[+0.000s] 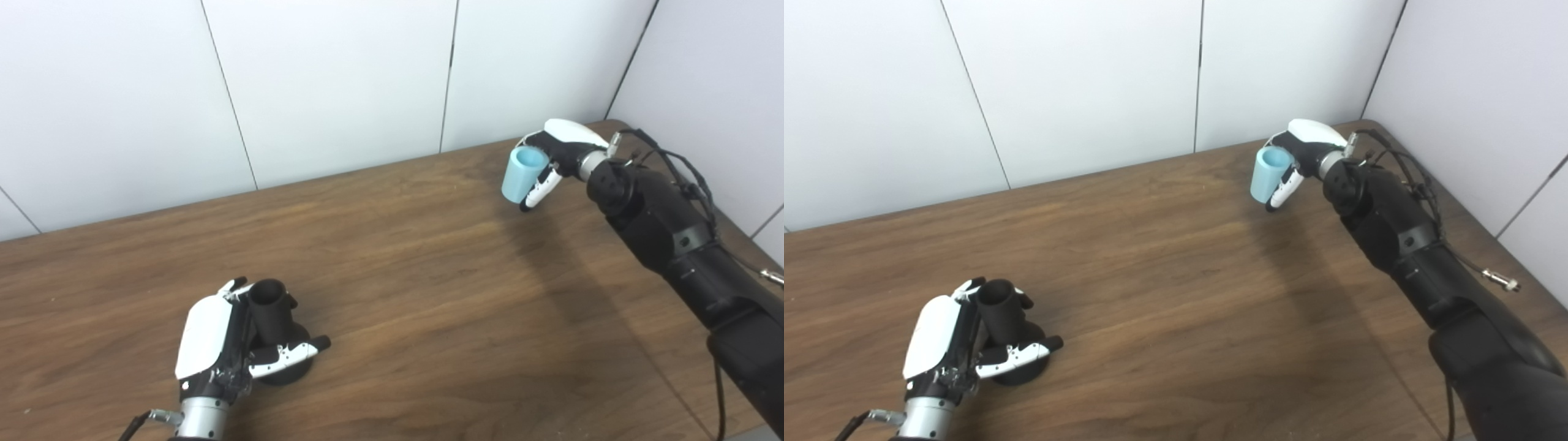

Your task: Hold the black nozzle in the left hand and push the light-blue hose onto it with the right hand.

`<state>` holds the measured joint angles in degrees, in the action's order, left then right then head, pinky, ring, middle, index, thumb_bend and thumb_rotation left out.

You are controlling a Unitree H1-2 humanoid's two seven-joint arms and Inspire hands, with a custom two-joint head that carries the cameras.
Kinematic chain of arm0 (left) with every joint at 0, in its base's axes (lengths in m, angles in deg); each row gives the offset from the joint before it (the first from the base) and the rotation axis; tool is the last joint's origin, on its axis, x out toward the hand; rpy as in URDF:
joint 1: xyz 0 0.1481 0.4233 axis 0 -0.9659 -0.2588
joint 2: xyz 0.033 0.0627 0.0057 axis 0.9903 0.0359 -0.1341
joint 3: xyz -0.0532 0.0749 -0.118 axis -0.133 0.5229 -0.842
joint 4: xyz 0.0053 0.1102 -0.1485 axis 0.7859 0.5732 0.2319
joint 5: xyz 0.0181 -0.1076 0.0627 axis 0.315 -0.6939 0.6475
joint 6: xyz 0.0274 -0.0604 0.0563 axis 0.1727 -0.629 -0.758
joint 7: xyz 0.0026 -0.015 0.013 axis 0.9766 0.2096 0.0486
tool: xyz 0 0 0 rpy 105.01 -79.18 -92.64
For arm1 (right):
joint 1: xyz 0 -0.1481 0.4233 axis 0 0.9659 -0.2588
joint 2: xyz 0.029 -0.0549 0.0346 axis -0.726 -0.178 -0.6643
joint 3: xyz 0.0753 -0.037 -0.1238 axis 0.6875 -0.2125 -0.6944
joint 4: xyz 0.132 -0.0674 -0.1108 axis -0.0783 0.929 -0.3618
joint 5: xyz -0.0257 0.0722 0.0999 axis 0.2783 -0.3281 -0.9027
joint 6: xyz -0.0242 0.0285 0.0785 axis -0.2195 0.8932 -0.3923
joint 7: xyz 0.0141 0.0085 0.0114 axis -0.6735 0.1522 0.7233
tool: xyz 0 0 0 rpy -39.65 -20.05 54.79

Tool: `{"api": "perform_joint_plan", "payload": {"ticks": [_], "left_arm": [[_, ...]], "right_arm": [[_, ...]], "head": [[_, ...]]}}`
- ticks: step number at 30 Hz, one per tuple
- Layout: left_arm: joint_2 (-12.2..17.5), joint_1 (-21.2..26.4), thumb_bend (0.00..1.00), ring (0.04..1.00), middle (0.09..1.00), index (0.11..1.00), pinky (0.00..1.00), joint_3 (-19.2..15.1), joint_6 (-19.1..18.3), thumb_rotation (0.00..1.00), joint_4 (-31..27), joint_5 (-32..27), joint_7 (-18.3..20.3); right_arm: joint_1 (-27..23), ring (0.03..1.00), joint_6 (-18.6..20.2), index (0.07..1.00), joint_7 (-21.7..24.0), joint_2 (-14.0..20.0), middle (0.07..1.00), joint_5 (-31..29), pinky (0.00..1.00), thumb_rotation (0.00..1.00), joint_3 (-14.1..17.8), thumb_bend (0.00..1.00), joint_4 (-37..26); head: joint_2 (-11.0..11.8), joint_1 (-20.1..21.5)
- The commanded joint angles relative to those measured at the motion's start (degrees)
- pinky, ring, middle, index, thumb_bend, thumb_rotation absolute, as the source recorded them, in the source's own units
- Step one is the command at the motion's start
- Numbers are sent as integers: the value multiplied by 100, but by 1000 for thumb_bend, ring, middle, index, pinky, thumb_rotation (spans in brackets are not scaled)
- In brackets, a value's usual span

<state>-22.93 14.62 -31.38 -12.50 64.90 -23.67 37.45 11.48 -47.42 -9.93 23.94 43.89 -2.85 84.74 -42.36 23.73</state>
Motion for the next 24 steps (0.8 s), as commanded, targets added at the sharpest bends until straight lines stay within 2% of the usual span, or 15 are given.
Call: {"api": "perform_joint_plan", "payload": {"ticks": [1,5,15,21,22,24], "left_arm": [[30,-41,523,630,453,507,878,59,-58,0,-9,126,109],[29,-29,523,626,442,509,876,66,-46,0,6,126,102],[25,-32,522,624,442,510,873,91,-29,0,7,114,105],[10,-42,522,620,439,509,873,87,-32,0,5,105,93],[14,-43,522,621,440,509,875,90,-45,0,0,112,108],[19,-42,523,624,445,507,879,97,-65,0,-15,133,126]], "right_arm": [[-289,730,-89,736,-146,231,709,15,720,131,109,865,-180],[-302,740,-99,740,-177,236,707,30,740,131,112,863,-154],[-318,655,-207,739,-274,222,681,-32,626,119,173,845,-159],[-294,565,-189,726,-408,186,572,29,564,83,190,813,-215],[-289,555,-173,713,-470,179,521,91,570,34,174,669,-225],[-286,523,-255,676,-648,170,492,176,559,8,153,596,-159]], "head": [[-1,1],[0,-1],[-1,-10],[-3,-21],[-3,-21],[-6,-26]]}}
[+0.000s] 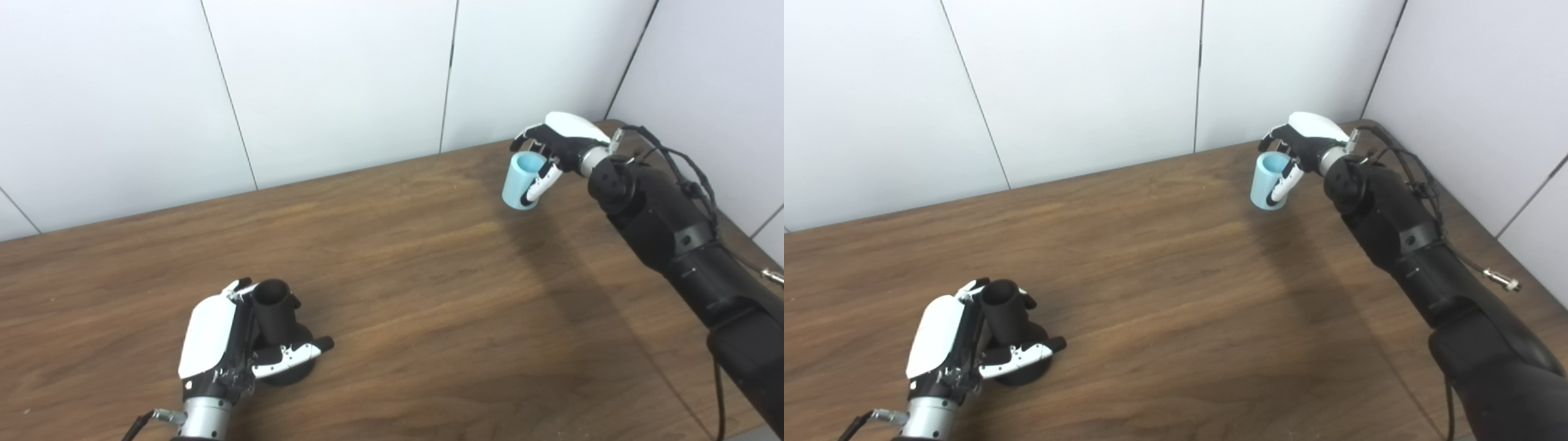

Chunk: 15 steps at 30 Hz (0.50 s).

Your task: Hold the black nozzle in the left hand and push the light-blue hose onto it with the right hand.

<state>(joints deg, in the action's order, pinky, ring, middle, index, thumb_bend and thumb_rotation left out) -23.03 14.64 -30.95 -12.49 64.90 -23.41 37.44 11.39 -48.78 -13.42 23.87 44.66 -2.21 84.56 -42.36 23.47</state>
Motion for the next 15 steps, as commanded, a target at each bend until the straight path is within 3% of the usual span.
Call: {"api": "perform_joint_plan", "payload": {"ticks": [1,3,4,7,11,15], "left_arm": [[29,-44,523,622,446,507,877,55,-67,0,-21,112,126],[23,-47,523,621,446,507,877,55,-58,0,-18,103,115],[20,-50,523,621,444,508,877,53,-42,0,-9,87,104],[15,-55,523,623,446,508,879,56,-28,0,5,69,100],[11,-46,523,621,451,506,882,69,-18,0,19,101,78],[7,-41,523,619,443,508,880,71,-21,0,19,109,65]], "right_arm": [[-273,471,-165,643,-379,173,484,130,479,3,83,581,-116],[-277,367,-239,529,-508,174,479,193,330,0,56,545,-49],[-288,297,-273,503,-562,174,475,219,251,0,43,538,8],[-304,198,-277,487,-632,175,470,267,149,0,16,534,74],[-305,254,-293,485,-672,182,474,308,193,0,-3,533,143],[-266,218,-290,485,-670,203,472,361,161,0,-28,533,106]], "head": [[-7,-1],[-11,-6],[-11,-11],[-12,-31],[-15,-46],[-16,-76]]}}
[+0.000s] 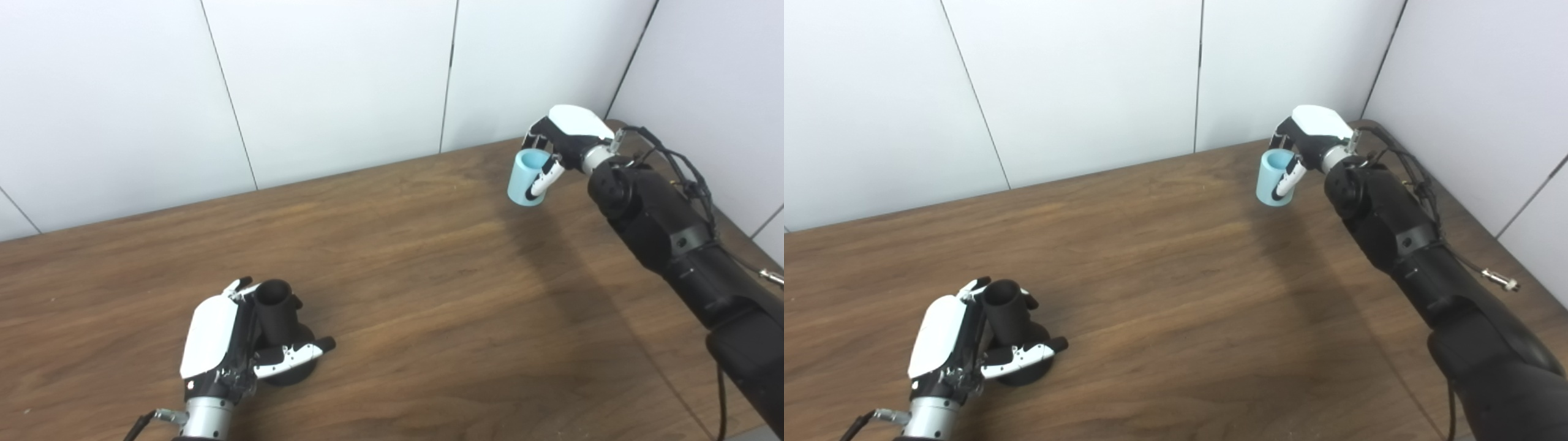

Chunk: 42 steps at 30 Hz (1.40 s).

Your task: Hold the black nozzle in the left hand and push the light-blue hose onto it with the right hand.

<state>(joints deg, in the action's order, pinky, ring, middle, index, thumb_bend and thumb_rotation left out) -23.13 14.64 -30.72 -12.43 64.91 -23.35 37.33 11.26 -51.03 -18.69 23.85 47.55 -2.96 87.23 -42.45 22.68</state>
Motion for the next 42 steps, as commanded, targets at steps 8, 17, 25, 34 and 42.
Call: {"api": "perform_joint_plan", "payload": {"ticks": [8,17,25,34,42], "left_arm": [[-18,-57,523,624,452,507,884,85,-108,0,-67,168,126],[-162,-100,524,627,463,503,874,222,-257,0,-126,405,125],[-339,-158,524,639,462,503,883,333,-338,0,-55,559,19],[-560,-221,523,629,439,510,866,430,-396,0,-24,776,-63],[-657,-271,523,635,449,509,861,454,-413,0,38,861,-159]], "right_arm": [[-65,187,-167,486,-68,347,469,200,130,0,61,534,-823],[212,290,114,516,495,398,432,315,229,0,294,528,-2764],[368,329,657,506,1444,44,461,105,259,0,406,530,-4319],[291,406,724,495,2153,-423,473,-447,365,0,356,531,-5305],[405,446,693,497,2381,-796,471,-741,516,0,309,531,-5781]], "head": [[-18,-203],[-55,-868],[-72,-1412],[-89,-1942],[-114,-2115]]}}
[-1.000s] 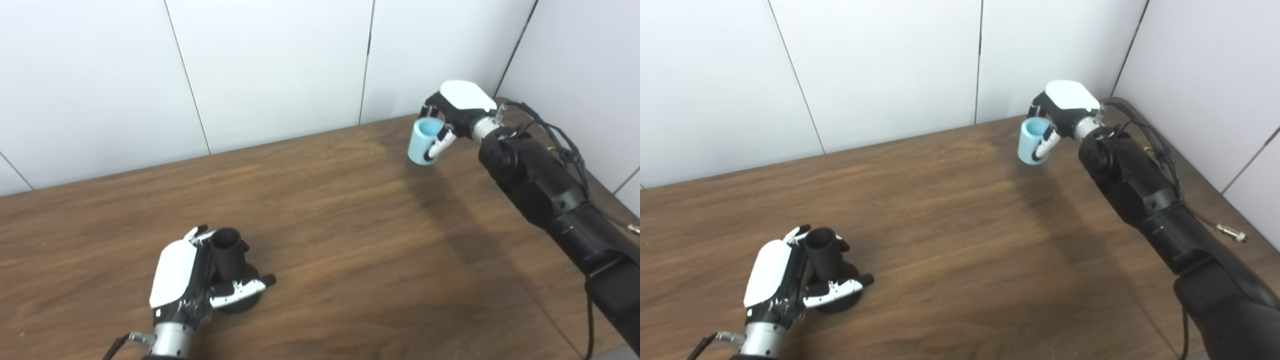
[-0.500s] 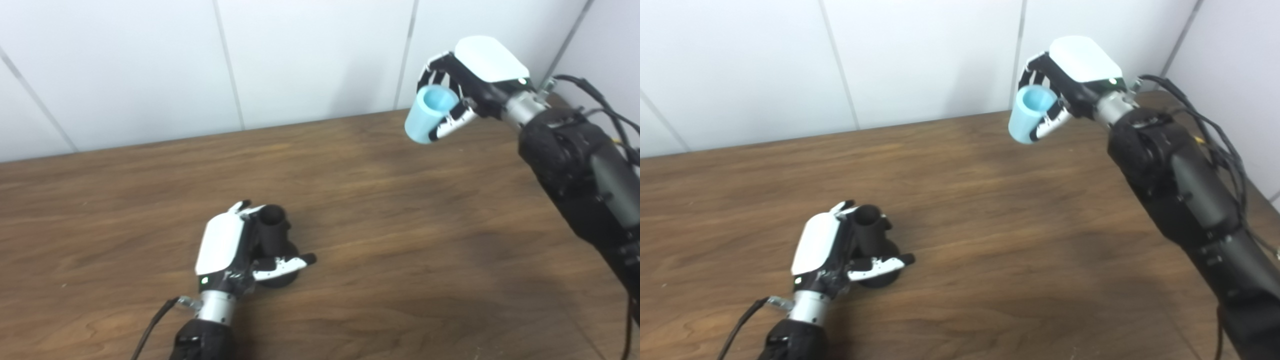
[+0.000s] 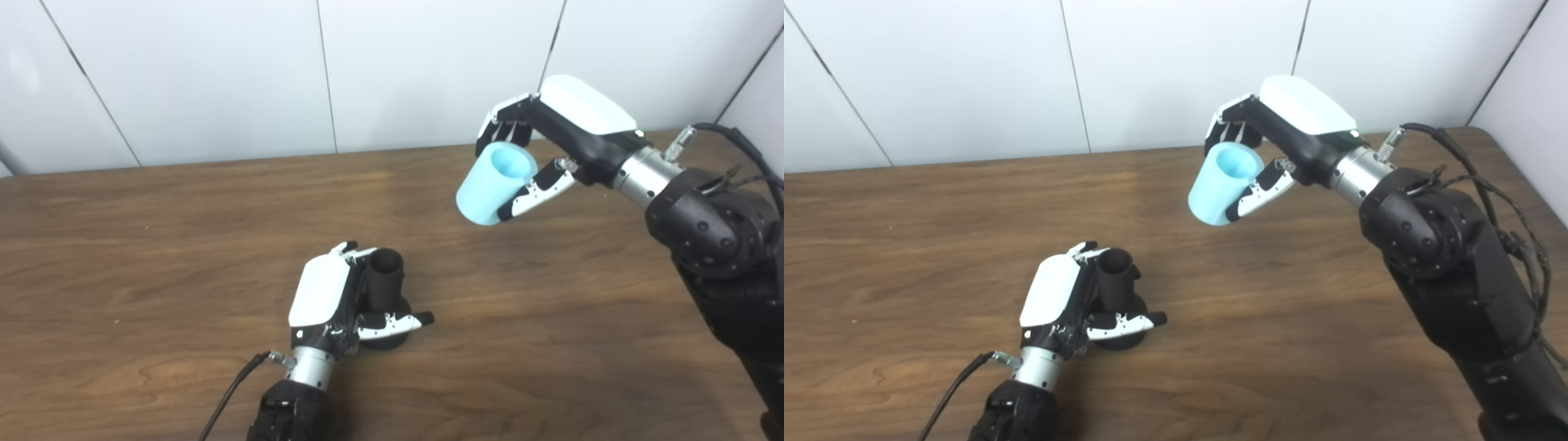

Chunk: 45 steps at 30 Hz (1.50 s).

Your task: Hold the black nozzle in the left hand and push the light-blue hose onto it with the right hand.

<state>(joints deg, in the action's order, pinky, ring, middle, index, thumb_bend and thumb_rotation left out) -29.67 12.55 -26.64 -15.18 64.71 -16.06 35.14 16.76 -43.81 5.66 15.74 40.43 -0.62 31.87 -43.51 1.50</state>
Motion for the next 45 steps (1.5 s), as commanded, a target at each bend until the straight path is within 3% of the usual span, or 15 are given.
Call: {"api": "perform_joint_plan", "payload": {"ticks": [1,10,21,45], "left_arm": [[-8,-63,523,636,449,509,860,49,-141,0,57,145,47],[-37,-76,524,623,448,507,848,50,-117,0,50,180,-4],[-75,-77,524,628,449,505,844,66,-183,0,36,217,48],[-103,-110,524,633,454,504,847,174,-314,0,-105,296,55]], "right_arm": [[-120,446,27,497,-32,-62,471,-36,507,0,54,531,-317],[-21,467,336,477,115,-520,490,7,481,0,-95,532,-696],[96,485,349,483,181,-781,485,-75,494,0,-204,532,-893],[307,470,-30,487,-105,-1244,480,2,486,0,-459,532,-519]], "head": [[-12,-19],[-64,-100],[-120,-164],[-191,-276]]}}
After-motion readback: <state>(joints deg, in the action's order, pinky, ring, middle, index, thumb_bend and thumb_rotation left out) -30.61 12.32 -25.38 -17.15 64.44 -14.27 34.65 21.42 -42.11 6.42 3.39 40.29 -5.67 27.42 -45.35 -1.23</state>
